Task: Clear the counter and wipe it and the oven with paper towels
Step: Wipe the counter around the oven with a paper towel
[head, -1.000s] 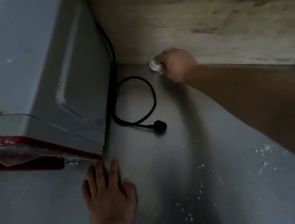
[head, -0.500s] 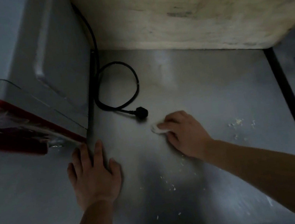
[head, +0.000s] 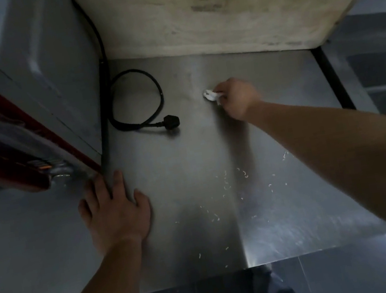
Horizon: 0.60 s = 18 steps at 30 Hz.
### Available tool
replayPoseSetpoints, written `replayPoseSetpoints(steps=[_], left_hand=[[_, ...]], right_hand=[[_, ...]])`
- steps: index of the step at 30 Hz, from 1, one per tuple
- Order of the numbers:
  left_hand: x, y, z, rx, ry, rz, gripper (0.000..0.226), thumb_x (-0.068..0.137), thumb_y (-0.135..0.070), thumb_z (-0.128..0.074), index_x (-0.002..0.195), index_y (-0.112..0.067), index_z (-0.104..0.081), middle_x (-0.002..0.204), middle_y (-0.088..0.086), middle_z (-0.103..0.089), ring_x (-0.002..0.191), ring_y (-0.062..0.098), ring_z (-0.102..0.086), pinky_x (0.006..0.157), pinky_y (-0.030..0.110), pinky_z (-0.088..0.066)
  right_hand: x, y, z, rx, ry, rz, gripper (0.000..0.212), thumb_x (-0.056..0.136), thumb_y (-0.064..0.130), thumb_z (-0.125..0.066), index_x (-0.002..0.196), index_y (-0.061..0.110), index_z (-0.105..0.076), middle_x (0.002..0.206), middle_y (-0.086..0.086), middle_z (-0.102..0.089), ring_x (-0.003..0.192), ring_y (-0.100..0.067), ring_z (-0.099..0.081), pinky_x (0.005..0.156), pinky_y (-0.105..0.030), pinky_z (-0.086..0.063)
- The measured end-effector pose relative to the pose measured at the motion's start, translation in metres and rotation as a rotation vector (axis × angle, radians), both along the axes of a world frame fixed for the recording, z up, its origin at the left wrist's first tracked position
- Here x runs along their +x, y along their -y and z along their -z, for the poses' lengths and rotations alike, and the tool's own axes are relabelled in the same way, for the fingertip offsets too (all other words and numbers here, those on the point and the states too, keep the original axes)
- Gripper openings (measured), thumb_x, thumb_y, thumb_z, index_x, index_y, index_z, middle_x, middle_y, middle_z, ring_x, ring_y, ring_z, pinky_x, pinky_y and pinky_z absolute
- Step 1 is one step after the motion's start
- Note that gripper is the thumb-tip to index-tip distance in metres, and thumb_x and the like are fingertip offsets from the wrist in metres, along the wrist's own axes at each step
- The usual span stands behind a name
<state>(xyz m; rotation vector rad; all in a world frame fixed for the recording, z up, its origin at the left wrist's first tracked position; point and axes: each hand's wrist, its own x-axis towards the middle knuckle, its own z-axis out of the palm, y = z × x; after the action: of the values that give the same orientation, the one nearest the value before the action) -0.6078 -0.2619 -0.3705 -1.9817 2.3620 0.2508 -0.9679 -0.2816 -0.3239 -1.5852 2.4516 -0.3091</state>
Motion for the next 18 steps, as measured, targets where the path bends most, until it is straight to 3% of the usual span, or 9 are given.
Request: replayPoseSetpoints(steps=[4,8,14,18], left_hand=[[0.001,0.001,0.002,-0.002,-0.01,-0.001,0.076,0.085,-0.055,-0.019,0.155,-0.028,-0.03,0.162,0.013,-0.024,0.15,0.033,-0.012,0.12,0.05,-0.013],[0.001,0.0,0.002,-0.002,-0.023,0.007,0.071,0.09,-0.054,-0.025,0.156,-0.028,-0.028,0.163,0.013,-0.022,0.15,0.033,-0.012,0.121,0.05,-0.012],[0.001,-0.001,0.004,-0.01,-0.016,-0.006,0.066,0.095,-0.051,-0.036,0.157,-0.03,-0.026,0.164,0.011,-0.02,0.151,0.032,-0.013,0.121,0.05,-0.012],[0.001,-0.001,0.007,-0.031,-0.026,-0.022,0.066,0.094,-0.049,-0.043,0.155,-0.032,-0.029,0.162,0.012,-0.025,0.149,0.032,-0.018,0.12,0.051,-0.014]], right_hand=[[0.042,-0.007,0.021,-0.052,0.018,0.169,0.03,0.095,0.022,-0.051,0.12,0.018,-0.066,0.122,-0.014,-0.055,0.116,-0.036,-0.05,0.095,-0.035,-0.039],[0.097,-0.066,0.021,-0.07,0.046,-0.06,0.034,0.089,0.01,-0.053,0.118,0.021,-0.067,0.119,-0.002,-0.058,0.112,-0.025,-0.048,0.094,-0.03,-0.039],[0.109,-0.146,0.004,0.026,0.216,-0.414,0.031,0.083,0.012,-0.066,0.112,0.023,-0.072,0.111,0.002,-0.067,0.104,-0.02,-0.058,0.092,-0.027,-0.044],[0.058,-0.117,-0.023,-0.124,0.181,-0.268,0.032,0.083,0.009,-0.066,0.112,0.021,-0.073,0.111,-0.001,-0.07,0.105,-0.021,-0.061,0.09,-0.016,-0.035]])
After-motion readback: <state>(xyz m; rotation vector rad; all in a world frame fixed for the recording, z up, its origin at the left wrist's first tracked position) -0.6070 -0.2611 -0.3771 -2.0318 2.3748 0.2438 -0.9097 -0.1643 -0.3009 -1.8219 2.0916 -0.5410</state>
